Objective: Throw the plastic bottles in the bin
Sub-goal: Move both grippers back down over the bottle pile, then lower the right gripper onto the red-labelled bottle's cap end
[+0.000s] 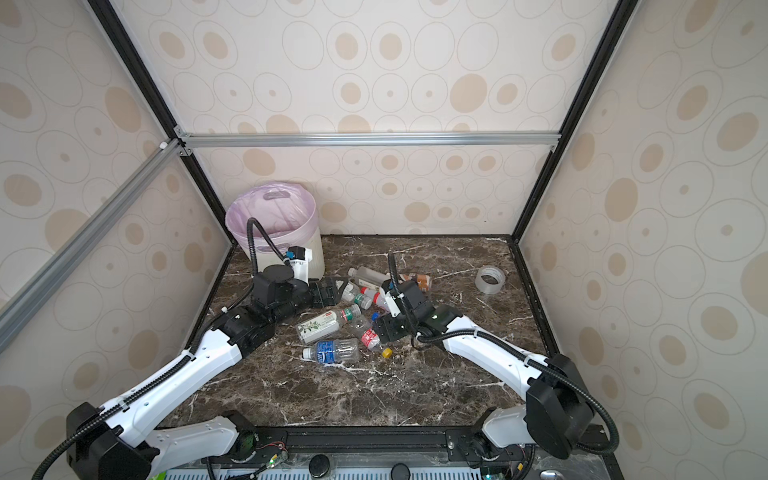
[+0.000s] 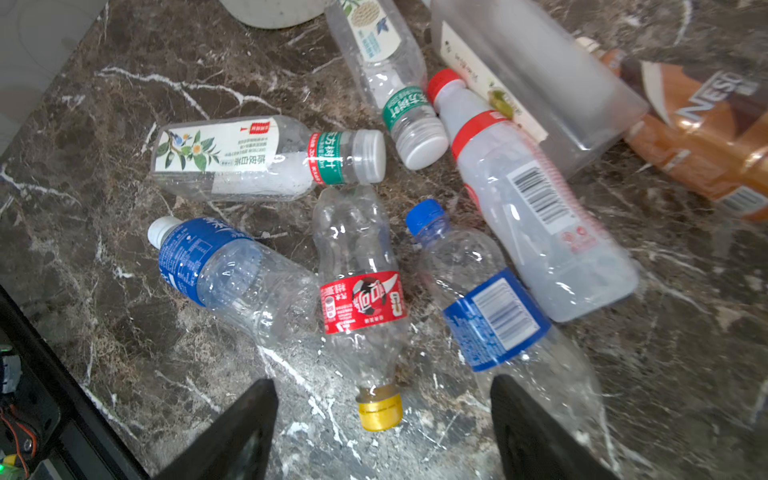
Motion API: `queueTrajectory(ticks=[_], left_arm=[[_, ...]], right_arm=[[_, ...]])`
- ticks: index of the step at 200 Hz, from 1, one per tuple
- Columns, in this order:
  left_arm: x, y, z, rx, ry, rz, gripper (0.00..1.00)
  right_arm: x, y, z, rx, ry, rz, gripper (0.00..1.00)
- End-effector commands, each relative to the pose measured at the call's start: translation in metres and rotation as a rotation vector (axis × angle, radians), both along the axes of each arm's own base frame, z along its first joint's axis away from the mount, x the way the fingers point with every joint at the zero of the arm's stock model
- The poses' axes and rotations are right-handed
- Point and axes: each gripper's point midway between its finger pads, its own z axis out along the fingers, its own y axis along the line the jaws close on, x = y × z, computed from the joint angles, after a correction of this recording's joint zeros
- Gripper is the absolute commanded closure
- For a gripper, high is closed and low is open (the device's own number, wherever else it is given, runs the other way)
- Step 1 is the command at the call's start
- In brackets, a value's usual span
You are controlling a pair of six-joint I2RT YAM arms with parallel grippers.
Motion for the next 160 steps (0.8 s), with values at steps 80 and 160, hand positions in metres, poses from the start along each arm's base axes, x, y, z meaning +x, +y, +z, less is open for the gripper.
queueTrajectory(ticks=[80, 160], left_arm=[[-0.013, 0.008, -0.022, -0.087, 0.019, 0.030, 0.01], [-0.014, 0.009, -0.024, -0.085, 0.019, 0.031, 0.01]], right_arm=[[-0.009, 0.016, -0.050, -0.046, 0.083, -0.001, 0.30], [0.000, 0.023, -0.070, -0.082, 0.109, -0.003, 0.27]])
